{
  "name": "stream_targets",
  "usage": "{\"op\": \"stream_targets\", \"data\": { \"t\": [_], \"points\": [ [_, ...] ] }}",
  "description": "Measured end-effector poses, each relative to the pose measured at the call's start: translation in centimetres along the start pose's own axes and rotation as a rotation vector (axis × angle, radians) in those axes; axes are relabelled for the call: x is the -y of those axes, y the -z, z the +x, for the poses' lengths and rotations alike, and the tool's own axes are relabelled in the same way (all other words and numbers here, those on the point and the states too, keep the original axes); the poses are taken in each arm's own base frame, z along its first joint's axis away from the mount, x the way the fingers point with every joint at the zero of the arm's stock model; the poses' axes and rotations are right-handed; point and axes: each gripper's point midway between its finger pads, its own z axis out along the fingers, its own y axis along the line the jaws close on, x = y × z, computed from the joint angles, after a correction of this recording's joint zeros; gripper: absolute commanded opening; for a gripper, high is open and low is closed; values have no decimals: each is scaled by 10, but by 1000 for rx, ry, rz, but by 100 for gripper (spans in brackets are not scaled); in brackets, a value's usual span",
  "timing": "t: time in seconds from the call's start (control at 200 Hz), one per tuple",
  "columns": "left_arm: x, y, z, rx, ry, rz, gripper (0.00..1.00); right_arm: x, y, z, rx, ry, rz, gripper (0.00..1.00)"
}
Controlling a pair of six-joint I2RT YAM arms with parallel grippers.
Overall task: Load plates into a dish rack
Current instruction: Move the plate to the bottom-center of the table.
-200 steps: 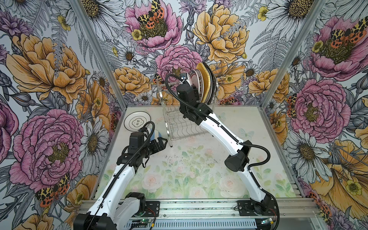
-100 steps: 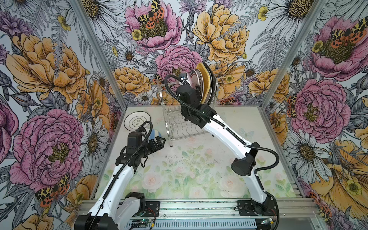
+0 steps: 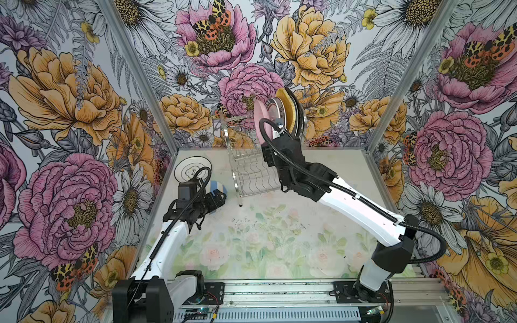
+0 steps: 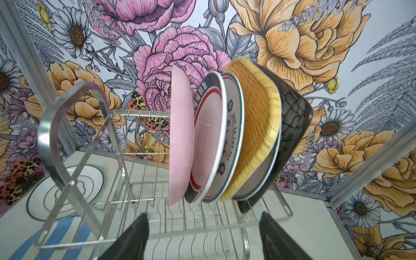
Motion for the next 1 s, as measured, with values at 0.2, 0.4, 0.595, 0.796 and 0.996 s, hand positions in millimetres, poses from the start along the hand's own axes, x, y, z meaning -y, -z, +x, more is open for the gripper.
{"op": "stream_targets", "data": {
  "t": [0.2, 0.4, 0.595, 0.796, 0.996],
  "points": [
    [-5, -13, -32, 19, -31, -80, 83, 16, 27, 53, -89, -79, -85, 77],
    [-15, -22, -68, 51, -66, -170, 75, 21, 41, 123, -219, -136, -146, 77],
    [-32, -36, -97, 54, -73, -234, 67, 26, 51, 172, -314, -175, -165, 77],
    [-30, -63, -120, 34, -129, -252, 59, 40, 57, 182, -326, -232, -160, 77],
    [-27, -100, -136, 3, -177, -260, 54, 58, 59, 191, -335, -281, -138, 77]
  ]
}}
